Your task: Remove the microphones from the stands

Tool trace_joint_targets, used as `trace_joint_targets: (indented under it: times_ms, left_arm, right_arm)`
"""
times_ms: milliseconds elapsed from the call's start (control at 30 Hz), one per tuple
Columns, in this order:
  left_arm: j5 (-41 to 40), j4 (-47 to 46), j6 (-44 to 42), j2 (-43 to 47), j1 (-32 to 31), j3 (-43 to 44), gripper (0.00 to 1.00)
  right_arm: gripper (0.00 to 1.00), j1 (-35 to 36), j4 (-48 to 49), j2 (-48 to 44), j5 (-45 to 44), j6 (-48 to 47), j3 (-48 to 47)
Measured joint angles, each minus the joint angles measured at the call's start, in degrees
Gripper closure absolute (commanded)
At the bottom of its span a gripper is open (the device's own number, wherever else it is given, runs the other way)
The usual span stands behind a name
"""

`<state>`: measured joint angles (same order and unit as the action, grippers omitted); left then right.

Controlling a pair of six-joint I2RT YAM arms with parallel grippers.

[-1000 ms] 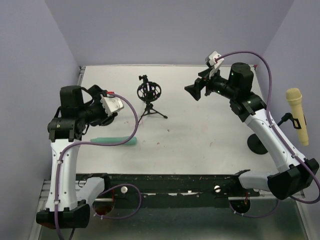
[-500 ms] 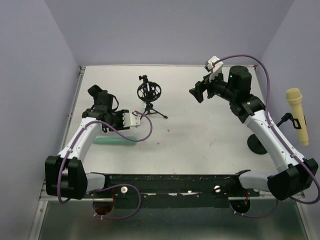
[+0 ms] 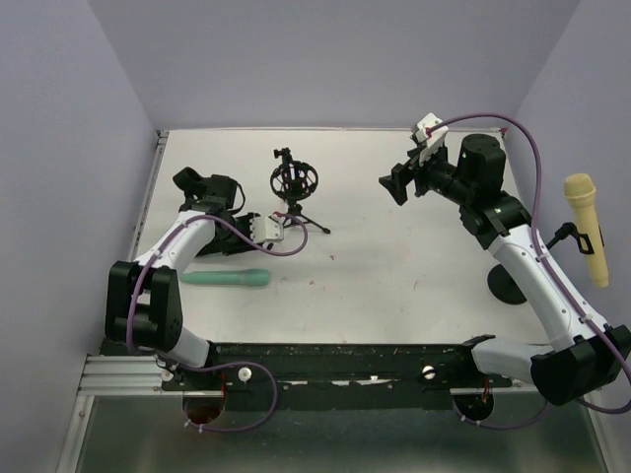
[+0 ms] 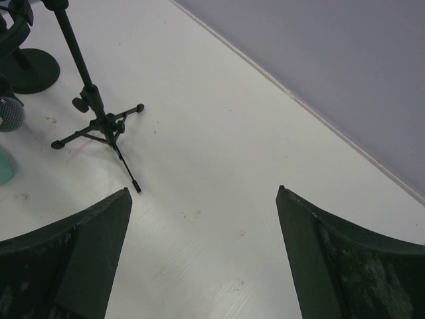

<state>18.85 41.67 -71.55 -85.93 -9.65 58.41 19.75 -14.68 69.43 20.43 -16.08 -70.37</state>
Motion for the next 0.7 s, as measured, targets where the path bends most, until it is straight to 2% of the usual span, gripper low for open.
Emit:
trace_joint_targets:
  times_ms: [467, 700]
  left_arm:
    - [-1.5, 4.7, 0.3, -2.3, -0.1, -2.8, 0.6]
    - [-1.6, 5.4, 0.2, -1.4, -0.2, -3.7, 0.42]
  right_arm:
    - [0.03, -0.3, 0.0, 0.1, 1.0, -0.1, 1.3]
    - [0.04, -0.4, 0.0, 0.1, 1.6, -0.4, 2.2]
